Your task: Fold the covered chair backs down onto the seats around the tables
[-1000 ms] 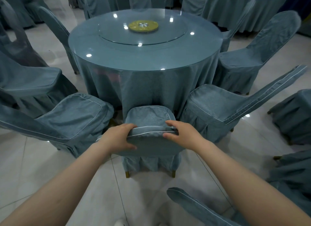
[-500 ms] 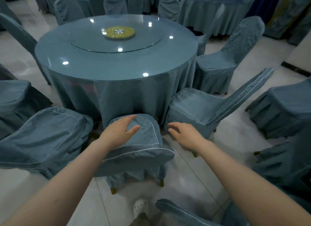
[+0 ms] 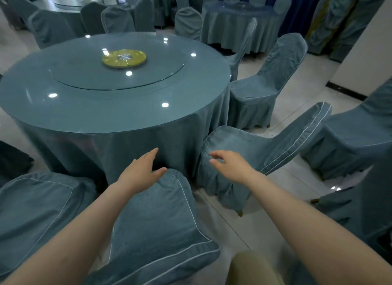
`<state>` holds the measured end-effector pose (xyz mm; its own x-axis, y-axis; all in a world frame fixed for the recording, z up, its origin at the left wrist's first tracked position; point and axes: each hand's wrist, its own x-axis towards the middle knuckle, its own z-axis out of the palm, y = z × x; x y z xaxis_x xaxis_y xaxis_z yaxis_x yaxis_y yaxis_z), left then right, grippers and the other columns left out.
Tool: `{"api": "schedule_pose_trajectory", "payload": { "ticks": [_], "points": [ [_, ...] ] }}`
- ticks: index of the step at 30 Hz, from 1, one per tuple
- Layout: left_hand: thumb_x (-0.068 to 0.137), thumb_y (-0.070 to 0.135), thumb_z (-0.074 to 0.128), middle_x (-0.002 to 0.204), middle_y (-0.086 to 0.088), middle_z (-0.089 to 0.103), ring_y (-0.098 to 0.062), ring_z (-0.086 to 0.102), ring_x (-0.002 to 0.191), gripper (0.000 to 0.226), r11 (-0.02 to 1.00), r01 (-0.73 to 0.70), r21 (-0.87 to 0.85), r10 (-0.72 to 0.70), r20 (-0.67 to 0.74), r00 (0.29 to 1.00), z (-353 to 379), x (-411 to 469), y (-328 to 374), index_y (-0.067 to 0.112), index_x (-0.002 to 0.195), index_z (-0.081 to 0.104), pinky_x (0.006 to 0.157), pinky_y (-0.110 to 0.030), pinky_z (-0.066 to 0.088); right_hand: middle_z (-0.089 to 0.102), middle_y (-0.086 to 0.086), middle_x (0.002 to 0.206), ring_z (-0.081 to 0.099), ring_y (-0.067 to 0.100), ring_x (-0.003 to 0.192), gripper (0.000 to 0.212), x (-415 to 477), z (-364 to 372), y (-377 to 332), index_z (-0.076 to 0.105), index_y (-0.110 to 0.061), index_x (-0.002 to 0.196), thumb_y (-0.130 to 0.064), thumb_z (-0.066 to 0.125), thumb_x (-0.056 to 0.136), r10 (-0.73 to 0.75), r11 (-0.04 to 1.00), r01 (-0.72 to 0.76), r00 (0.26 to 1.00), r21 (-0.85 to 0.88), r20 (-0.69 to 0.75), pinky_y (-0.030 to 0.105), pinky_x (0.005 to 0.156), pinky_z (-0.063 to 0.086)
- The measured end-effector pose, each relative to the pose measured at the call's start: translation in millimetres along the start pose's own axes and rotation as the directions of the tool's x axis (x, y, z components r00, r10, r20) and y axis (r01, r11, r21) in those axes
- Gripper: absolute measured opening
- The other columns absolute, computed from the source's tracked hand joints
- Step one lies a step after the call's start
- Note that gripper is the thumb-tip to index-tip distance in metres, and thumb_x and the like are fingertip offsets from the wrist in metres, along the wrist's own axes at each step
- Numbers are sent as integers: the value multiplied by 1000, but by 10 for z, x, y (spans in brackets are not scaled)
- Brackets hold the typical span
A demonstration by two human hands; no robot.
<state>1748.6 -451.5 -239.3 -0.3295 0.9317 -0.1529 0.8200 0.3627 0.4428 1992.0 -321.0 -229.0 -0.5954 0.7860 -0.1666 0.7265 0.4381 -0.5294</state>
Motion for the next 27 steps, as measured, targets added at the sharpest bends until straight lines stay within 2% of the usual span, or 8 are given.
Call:
{"api": "schedule_pose_trajectory", "payload": {
  "ticks": [4,14,18,21,23,27],
  "points": [
    [91,45,50,155,1,25,-15,28,140,74,1000,1,-4,-1,0,1000,-3,179,33,21,150,13,117,-39,11,56,-3,135,50,16,125,43,182,-98,6,51,-20,135,-39,49,96,-5,1000,5,1000,9,19,31,105,38],
    [91,46,50,156,0,21,-23,20,143,75,999,47,-22,-46,51,998,269,767,486,25,151,11,118,-38,9,52,-4,139,45,14,129,46,638,-483,574,48,-20,137,-39,49,96,-10,1000,10,999,15,42,26,104,33],
    [91,46,51,156,0,21,-19,17,144,75,996,82,-17,-82,35,996,398,1056,728,26,150,10,117,-35,7,50,-3,141,44,15,130,48,1078,-699,868,47,-19,138,-41,48,96,-76,996,81,991,-36,111,28,106,32],
    [91,47,51,155,0,23,-25,23,142,75,987,160,-25,-160,16,987,502,1343,993,27,150,10,117,-37,12,52,-2,139,46,17,128,48,1410,-943,1158,46,-20,138,-41,48,96,-152,985,163,977,-63,151,29,104,33],
    [91,45,52,155,1,24,-22,22,142,75,979,197,-49,-198,-11,980,589,1582,1242,25,151,11,117,-39,15,54,-1,137,48,17,126,48,1584,-1169,1390,47,-19,138,-41,49,95,-189,977,203,967,-70,169,30,104,36],
    [91,46,51,156,1,22,-20,22,142,77,982,182,-50,-182,18,983,823,1996,1767,24,151,9,117,-40,14,53,-2,138,46,18,128,47,1755,-1566,1862,48,-20,137,-41,50,94,-222,963,246,956,-114,193,31,105,36]
  ]
}}
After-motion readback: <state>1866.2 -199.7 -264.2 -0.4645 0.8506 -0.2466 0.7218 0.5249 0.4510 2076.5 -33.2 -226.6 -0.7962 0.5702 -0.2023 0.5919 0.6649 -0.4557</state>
